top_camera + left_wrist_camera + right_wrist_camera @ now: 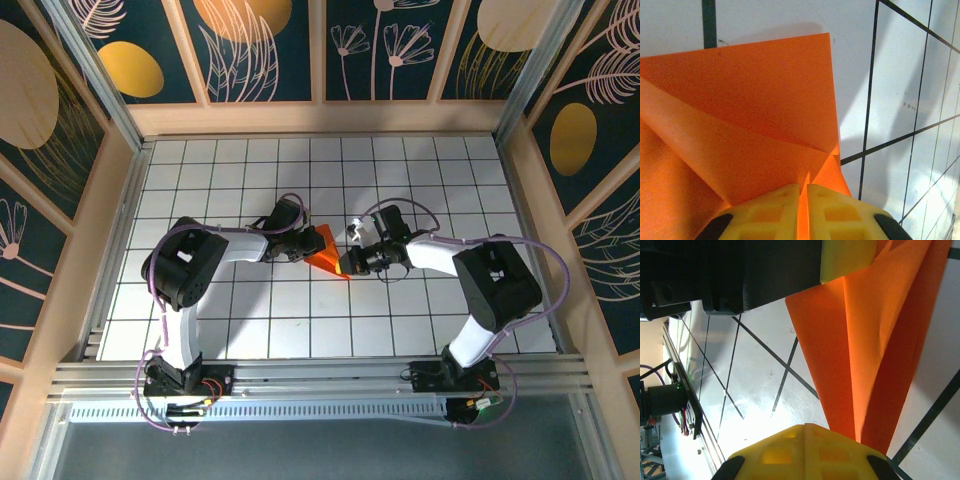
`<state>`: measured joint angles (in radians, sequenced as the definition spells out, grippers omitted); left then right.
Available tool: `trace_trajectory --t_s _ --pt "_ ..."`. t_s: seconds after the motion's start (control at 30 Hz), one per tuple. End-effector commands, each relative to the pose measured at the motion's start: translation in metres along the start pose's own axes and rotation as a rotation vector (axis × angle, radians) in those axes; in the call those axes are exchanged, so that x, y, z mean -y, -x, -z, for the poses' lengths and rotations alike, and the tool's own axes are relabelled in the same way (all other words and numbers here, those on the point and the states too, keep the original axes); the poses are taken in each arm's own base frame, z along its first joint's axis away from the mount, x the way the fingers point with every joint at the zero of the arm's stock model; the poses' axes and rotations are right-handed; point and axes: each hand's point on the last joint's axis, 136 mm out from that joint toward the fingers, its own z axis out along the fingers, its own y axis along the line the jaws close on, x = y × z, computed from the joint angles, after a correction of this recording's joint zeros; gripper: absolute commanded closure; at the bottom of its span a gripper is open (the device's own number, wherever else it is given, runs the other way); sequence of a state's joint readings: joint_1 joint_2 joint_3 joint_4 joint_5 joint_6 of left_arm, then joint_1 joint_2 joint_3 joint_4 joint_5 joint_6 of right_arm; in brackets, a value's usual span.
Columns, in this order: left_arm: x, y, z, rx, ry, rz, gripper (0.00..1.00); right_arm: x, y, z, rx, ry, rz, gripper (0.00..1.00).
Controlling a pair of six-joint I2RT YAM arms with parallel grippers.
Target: Fold a paper plane with a square sheet of paper (fold left side to right side)
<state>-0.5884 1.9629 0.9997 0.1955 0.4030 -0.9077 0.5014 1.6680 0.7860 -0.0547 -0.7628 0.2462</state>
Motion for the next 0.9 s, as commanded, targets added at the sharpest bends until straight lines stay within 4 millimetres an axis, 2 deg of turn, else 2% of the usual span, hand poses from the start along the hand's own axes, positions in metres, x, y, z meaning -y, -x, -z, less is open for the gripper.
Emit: trace_trajectory --t_s 0.0,0.17,0.87 --pt "-0.029 -0.010 -0.008 -0.024 0.095 0.012 0.87 -0.002 0.000 -0.005 -0.008 0.025 -0.007 1.00" --pt "-0.030 -0.010 -0.008 -0.024 0.096 0.012 0.87 0.003 0.002 -0.009 -0.015 0.015 -0.012 1.00" --pt "-0.029 -0.009 -0.008 -0.026 0.096 0.014 0.87 0.024 -0.020 -0.018 -0.053 -0.024 -0.078 1.00"
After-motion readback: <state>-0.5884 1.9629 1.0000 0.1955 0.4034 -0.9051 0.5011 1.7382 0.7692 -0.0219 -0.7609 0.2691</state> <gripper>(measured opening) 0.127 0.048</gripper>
